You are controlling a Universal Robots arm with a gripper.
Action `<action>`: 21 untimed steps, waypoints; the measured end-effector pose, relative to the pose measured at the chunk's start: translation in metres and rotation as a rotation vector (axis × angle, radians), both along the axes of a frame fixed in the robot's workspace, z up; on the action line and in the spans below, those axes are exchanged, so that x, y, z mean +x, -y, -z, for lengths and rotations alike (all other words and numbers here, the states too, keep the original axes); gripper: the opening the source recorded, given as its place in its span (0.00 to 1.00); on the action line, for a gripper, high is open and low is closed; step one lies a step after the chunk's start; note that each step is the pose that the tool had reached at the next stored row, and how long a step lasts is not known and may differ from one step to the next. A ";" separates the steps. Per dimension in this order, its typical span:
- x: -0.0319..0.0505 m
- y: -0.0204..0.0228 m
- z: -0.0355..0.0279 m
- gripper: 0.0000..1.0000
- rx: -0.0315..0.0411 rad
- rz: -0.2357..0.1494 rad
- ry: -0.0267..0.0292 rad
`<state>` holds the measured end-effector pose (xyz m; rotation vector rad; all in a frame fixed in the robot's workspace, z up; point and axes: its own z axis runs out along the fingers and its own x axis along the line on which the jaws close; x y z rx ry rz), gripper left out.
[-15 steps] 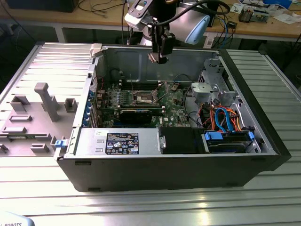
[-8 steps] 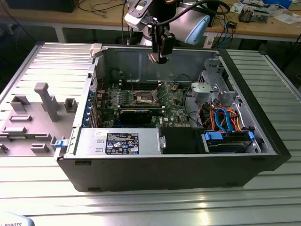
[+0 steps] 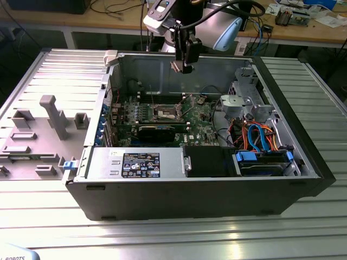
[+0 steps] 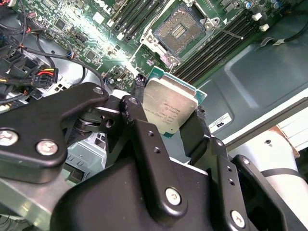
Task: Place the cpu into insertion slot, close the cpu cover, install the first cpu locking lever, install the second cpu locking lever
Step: 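Place the cpu into insertion slot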
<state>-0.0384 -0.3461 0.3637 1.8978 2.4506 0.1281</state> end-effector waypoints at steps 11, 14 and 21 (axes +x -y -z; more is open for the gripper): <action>-0.0001 0.0000 0.0016 0.54 -0.0001 0.018 -0.0003; -0.0001 0.0000 0.0017 0.54 -0.0001 0.018 -0.0003; -0.0001 0.0000 0.0022 0.54 0.0001 0.038 -0.0003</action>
